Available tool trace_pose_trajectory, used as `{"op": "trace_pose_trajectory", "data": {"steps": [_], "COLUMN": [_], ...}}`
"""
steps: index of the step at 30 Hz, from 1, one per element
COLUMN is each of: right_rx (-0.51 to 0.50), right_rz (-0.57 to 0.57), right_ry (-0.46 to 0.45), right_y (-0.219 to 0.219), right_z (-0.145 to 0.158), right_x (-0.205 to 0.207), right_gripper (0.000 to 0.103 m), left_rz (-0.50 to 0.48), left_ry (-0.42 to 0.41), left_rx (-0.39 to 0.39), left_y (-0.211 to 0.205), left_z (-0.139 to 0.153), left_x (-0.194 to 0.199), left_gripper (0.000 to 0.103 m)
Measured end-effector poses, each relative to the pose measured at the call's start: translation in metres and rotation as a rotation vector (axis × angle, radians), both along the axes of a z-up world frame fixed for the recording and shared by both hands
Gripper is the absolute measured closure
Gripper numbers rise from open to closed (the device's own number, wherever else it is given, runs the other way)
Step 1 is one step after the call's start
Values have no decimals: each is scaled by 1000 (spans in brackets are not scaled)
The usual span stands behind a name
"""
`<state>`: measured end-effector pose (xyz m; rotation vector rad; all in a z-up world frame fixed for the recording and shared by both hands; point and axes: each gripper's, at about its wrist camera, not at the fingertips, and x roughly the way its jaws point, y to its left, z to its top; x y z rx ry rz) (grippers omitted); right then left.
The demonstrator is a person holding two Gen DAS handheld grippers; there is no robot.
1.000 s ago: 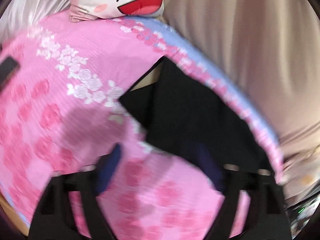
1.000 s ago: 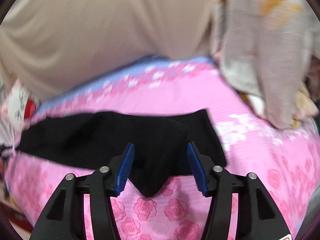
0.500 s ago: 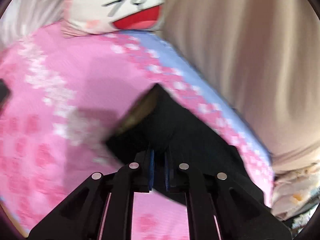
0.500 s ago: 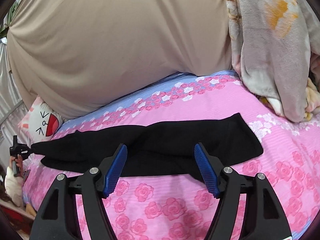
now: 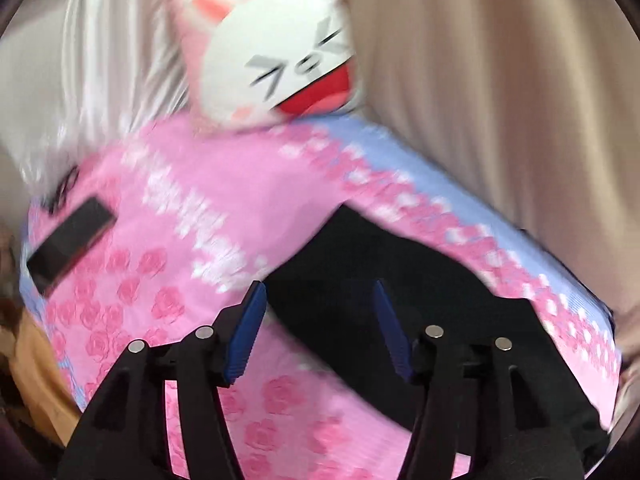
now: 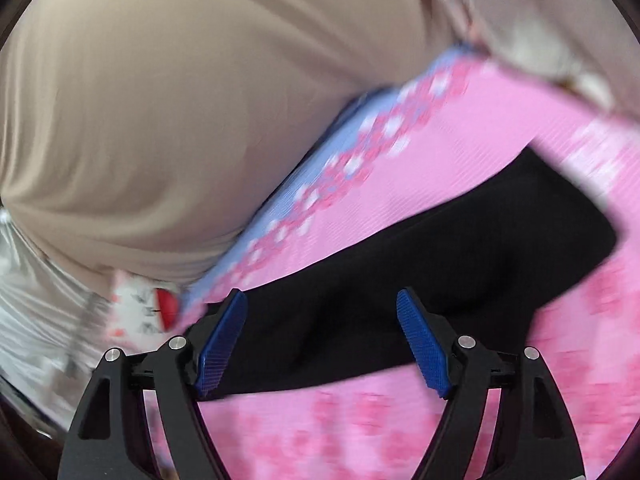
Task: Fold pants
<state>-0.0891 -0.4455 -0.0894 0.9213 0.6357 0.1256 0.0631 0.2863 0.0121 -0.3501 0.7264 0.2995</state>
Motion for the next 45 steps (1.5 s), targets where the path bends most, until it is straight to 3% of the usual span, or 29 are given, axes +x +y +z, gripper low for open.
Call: {"op": "trace_pose_trajectory", "data": {"steps": [1, 4, 5, 6, 7, 11, 13, 14, 16, 17, 19, 21, 23, 24, 25, 26, 28, 30, 31, 32, 33, 35, 38, 40, 43, 45], "right_rx": [10, -4, -62, -163, -179, -293, -333, -347, -373, -341, -244, -165, -121, -105, -90, -92, -171, -170, -137, -100, -99, -205, -315, -365, -330, -291], "right_rz": [9, 6, -22, -30, -39, -48, -46, -57, -76, -80, -107, -132, -182, -196, -201, -206, -222, -198, -173, -126, -90, -128, -269, -349, -367, -371], "right_ry": [28, 141, 178, 227, 202, -143, -218, -221, -70, 30, 164, 113, 12, -34, -67, -76, -12, 40, 59, 58, 52, -22, -199, -160, 93, 181], "right_y": [3, 12, 13, 16, 16, 39, 43, 39, 28, 20, 9, 4, -5, -10, -15, -20, -32, -44, -50, -55, -52, -41, -33, -40, -55, -50], "right_z": [-3, -19, -23, -25, -22, 51, 66, 58, 17, -12, -55, -59, -45, -37, -31, -24, -19, -28, -34, -42, -42, -13, 38, 38, -27, -53], "right_x": [10, 45, 57, 69, 71, 25, -2, -15, -19, -18, -26, -41, -54, -56, -55, -48, -25, -5, 6, 18, 31, 30, -15, -35, -29, -28], "right_gripper": [27, 29, 53, 85, 99, 99, 100, 100, 98, 98, 87, 85, 62, 38, 24, 24, 24, 24, 33, 75, 99, 98, 99, 99, 98, 95], "left_rz": [-44, -199, -247, -275, -302, -321, -307, -305, -300, -302, -298, -289, -286, -285, -284, -282, -284, -287, -288, -288, -281, -267, -237, -216, -192, -188], "left_ry": [-20, -22, -13, -5, 10, 68, 94, 107, 146, 161, 214, 251, 266, 267, 264, 260, 252, 241, 237, 234, 231, 229, 228, 225, 245, 269], "left_rx": [1, -20, -22, -22, -20, -31, 4, 25, 54, 62, 75, 81, 77, 79, 81, 79, 68, 65, 65, 65, 68, 79, 101, 110, 110, 99], "left_y": [-14, -60, -75, -88, -100, -107, -106, -107, -112, -115, -120, -122, -122, -123, -124, -126, -131, -136, -138, -140, -141, -140, -132, -124, -114, -111], "left_z": [5, 6, 3, -1, -6, -25, -36, -43, -60, -67, -85, -95, -100, -100, -100, -99, -97, -95, -93, -92, -91, -90, -86, -88, -101, -109], "left_x": [-2, 8, 15, 19, 24, 35, 36, 38, 42, 43, 51, 55, 58, 58, 59, 59, 59, 55, 54, 53, 52, 51, 49, 47, 55, 63], "left_gripper": [36, 33, 33, 33, 33, 33, 33, 33, 33, 33, 33, 33, 33, 33, 33, 33, 33, 32, 30, 28, 27, 27, 27, 27, 27, 27]}}
